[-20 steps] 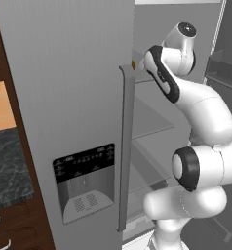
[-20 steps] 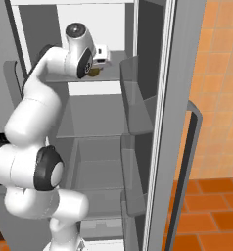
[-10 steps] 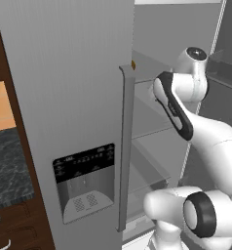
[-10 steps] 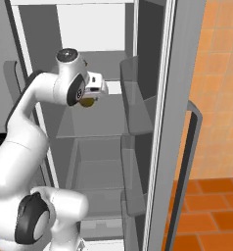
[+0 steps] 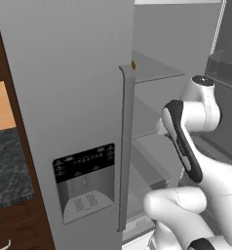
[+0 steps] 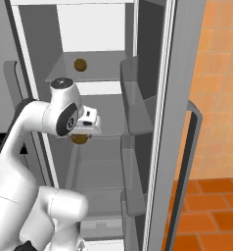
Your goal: Place one avocado and one fish in each tupperware on the nearby counter, to pack two identical lunches.
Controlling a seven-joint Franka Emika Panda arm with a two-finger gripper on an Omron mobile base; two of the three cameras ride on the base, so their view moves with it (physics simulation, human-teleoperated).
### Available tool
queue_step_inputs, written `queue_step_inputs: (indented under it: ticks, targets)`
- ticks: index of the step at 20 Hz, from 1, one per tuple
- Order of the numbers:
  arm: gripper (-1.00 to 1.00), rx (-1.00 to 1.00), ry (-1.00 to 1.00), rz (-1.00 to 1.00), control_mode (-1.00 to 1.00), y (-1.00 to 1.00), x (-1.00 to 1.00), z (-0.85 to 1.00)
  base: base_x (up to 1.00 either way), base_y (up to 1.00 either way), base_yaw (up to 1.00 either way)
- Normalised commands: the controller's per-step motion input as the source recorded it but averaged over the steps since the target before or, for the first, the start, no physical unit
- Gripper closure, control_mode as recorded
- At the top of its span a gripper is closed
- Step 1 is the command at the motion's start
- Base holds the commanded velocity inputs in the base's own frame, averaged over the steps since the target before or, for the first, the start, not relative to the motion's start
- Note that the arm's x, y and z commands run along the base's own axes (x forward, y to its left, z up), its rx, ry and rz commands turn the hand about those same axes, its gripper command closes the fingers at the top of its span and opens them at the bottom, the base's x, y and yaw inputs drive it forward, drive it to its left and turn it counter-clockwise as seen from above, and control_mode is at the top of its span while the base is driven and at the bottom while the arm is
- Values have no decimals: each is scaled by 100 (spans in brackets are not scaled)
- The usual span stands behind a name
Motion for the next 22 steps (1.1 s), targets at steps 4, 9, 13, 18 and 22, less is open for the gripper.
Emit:
queue_step_inputs:
  ticks: [4, 9, 13, 18, 22]
  targets:
    - [100, 4, 14, -11, -100, 0, -100, 0, 0, 0, 0]
    - [100, 0, -5, -2, -100, 0, -97, 0, 0, 0, 0]
    - [100, 0, -3, -1, 100, 4, -25, 0, -60, 51, -2]
    - [100, 0, 0, 0, 100, 0, 0, 0, -13, 100, 2]
    - [100, 0, 0, 0, 100, 0, 0, 0, -27, 100, 6]
